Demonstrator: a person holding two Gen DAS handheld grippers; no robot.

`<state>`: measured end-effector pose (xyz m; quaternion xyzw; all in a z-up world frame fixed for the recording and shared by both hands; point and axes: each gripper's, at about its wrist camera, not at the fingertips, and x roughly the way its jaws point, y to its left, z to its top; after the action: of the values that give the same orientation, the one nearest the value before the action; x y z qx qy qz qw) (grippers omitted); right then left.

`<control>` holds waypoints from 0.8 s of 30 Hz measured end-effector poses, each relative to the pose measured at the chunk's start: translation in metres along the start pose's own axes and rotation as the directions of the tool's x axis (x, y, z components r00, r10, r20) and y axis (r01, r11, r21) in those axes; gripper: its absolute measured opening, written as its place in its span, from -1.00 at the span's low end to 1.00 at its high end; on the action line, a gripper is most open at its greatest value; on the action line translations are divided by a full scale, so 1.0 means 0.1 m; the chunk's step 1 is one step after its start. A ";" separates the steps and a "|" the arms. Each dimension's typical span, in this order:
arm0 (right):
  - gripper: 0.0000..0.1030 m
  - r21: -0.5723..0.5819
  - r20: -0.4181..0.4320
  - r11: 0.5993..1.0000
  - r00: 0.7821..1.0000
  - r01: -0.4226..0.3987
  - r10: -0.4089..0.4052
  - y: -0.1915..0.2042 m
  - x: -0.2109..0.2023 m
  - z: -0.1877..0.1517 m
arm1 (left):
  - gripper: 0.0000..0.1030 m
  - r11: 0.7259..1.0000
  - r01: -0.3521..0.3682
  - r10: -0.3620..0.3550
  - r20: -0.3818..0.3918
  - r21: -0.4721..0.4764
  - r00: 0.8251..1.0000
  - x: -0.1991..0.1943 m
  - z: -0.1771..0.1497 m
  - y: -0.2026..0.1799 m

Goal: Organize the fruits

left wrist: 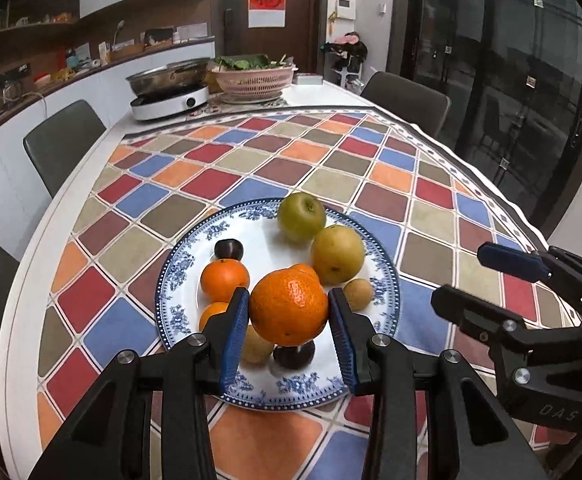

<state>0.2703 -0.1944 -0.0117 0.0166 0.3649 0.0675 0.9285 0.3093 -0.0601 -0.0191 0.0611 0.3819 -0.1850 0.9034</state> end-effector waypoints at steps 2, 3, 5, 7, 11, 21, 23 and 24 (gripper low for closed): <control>0.29 0.003 0.001 1.000 1.000 0.001 -0.001 -0.02 0.05 0.03 | -0.23 1.000 -0.002 0.001 -0.012 -0.011 1.000 0.06 0.01 0.02; 0.29 0.004 0.001 1.000 1.000 0.003 -0.003 -0.02 0.08 0.05 | -0.23 1.000 -0.006 0.006 -0.018 -0.013 1.000 0.09 0.01 0.03; 0.29 0.010 -0.001 1.000 1.000 0.002 -0.002 -0.03 0.13 0.07 | -0.23 1.000 -0.013 0.013 -0.028 -0.017 1.000 0.14 0.01 0.05; 0.29 0.011 -0.007 1.000 1.000 0.001 0.000 -0.04 0.18 0.09 | -0.23 1.000 -0.014 0.013 -0.036 -0.018 0.999 0.18 0.01 0.06; 0.29 0.006 -0.012 1.000 1.000 0.003 -0.003 -0.03 0.25 0.12 | -0.23 1.000 -0.016 0.016 -0.053 -0.013 0.998 0.26 0.02 0.08; 0.29 0.004 -0.023 1.000 1.000 0.011 -0.011 -0.03 0.33 0.14 | -0.06 1.000 -0.018 0.017 -0.072 -0.009 0.997 0.36 0.02 0.09; 0.29 0.007 -0.025 1.000 1.000 0.011 -0.011 -0.03 0.34 0.14 | 0.06 1.000 -0.028 0.028 -0.052 -0.014 0.998 0.32 0.02 0.10; 0.29 0.007 -0.024 1.000 1.000 0.011 -0.011 -0.03 0.34 0.15 | 0.07 0.999 -0.030 0.029 -0.046 -0.013 0.998 0.30 0.03 0.10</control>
<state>0.3051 -0.1928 -0.0241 0.0169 0.3764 0.0613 0.9243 0.3342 -0.0604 -0.0391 0.0649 0.4030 -0.1676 0.8974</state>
